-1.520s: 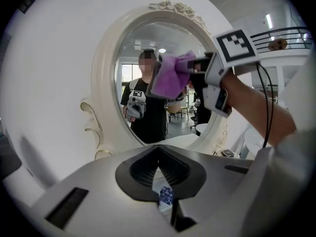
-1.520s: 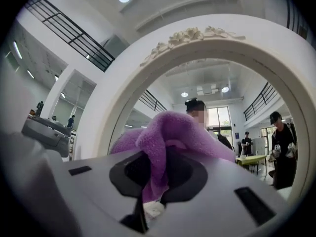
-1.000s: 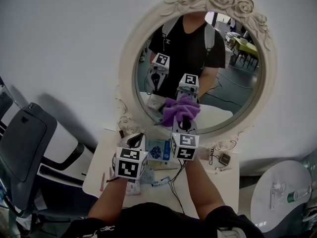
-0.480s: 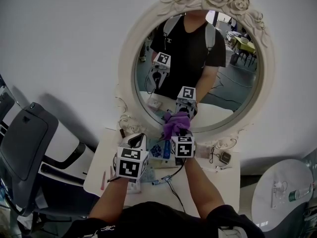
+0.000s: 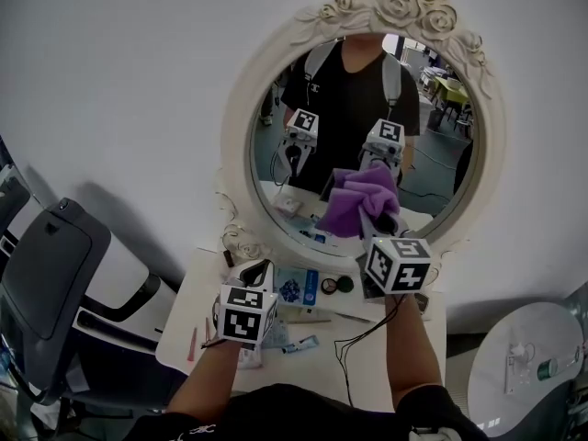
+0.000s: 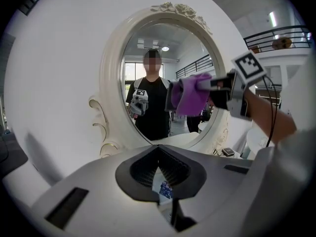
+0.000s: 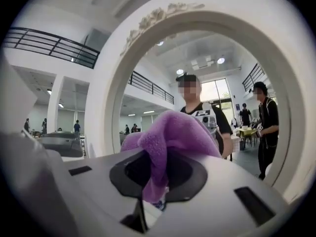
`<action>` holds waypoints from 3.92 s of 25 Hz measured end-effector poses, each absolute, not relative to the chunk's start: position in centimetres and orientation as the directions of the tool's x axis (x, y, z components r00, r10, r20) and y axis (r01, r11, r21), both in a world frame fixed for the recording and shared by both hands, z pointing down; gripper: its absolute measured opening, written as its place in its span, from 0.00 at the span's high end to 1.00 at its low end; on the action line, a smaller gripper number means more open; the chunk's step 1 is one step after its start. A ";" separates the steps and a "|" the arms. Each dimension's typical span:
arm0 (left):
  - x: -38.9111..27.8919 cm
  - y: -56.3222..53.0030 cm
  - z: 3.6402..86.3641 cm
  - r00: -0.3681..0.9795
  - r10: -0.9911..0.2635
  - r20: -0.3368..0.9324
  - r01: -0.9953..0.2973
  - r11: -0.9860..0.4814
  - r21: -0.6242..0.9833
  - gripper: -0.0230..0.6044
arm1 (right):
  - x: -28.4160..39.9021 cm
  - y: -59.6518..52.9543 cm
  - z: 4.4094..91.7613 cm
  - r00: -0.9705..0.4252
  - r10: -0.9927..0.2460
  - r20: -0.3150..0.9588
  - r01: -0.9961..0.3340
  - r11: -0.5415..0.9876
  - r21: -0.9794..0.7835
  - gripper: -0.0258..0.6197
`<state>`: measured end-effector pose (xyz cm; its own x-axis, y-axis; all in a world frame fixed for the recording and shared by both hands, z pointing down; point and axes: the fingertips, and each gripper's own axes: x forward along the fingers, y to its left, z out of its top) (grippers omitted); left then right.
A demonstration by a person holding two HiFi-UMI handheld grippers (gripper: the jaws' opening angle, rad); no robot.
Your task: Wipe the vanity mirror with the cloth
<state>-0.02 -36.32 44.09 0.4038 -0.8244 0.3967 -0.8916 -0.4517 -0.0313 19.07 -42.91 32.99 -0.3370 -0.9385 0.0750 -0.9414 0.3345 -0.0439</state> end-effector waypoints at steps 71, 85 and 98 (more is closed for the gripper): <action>4.1 -36.8 47.1 0.484 -0.750 0.451 -0.839 -0.544 -0.002 0.95 | 25.6 -37.9 47.2 -0.092 -0.958 0.273 -0.995 0.095 -0.003 0.88; 5.4 -36.0 46.4 0.531 -0.742 0.410 -0.825 -0.562 0.052 0.95 | 25.9 -33.1 41.6 -0.055 -0.984 0.167 -0.997 0.047 -0.054 0.88; 5.8 -35.8 46.3 0.541 -0.737 0.405 -0.819 -0.570 0.056 0.95 | 25.0 -33.0 42.7 -0.058 -0.980 0.191 -0.998 0.053 -0.033 0.88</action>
